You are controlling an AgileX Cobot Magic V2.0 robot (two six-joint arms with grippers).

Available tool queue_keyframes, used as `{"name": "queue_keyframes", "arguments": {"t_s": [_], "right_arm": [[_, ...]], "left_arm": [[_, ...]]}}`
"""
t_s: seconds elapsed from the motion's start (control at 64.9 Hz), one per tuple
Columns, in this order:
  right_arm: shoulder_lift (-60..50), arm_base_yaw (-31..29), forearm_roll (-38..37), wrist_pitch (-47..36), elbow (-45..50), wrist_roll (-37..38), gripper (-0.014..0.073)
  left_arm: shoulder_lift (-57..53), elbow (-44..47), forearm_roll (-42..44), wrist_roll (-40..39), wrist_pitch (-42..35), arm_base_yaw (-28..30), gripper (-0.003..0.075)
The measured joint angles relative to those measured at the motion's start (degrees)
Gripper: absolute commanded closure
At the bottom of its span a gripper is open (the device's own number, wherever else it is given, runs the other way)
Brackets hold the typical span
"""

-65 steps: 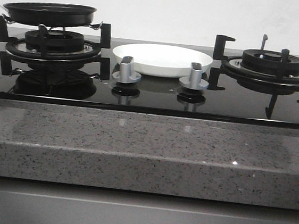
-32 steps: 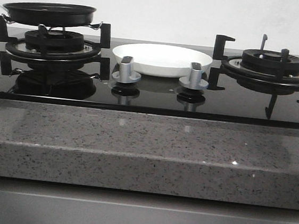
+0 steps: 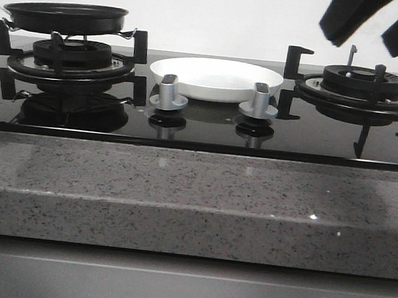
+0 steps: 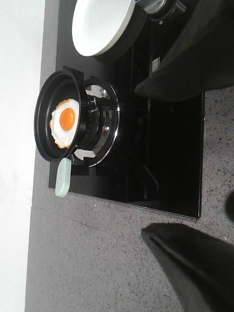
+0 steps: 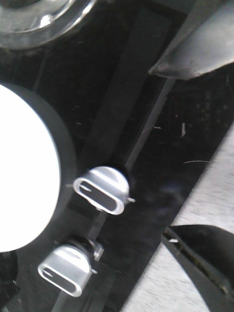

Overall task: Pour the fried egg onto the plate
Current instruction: 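Lower the right gripper to the white plate rim and grasp it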

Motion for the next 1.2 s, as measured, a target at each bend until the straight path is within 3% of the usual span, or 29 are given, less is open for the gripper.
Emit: {"name": "queue_keyframes", "arguments": {"t_s": [0.216,0.416,0.739,0.986,1.201], "right_arm": [[7.4,0.0,0.0,1.3,-8.1,0.0,-0.0029],[18.4,-0.1,2.2,8.4,-20.5,0.0,-0.0024],[32.1,-4.9,6.4,16.3,-36.5,0.9,0.0146],[38.5,-5.0,7.6,17.5,-43.7,0.9,0.0202],[42.9,-5.0,7.6,18.2,-47.8,0.9,0.0203]], "left_arm": [[0.0,0.0,0.0,0.0,0.0,0.0,0.0199],[0.0,0.0,0.0,0.0,0.0,0.0,0.0202],[0.0,0.0,0.0,0.0,0.0,0.0,0.0262],[0.1,0.0,0.0,0.0,0.0,0.0,0.0320],[0.1,0.0,0.0,0.0,-0.1,0.0,0.0363]]}}
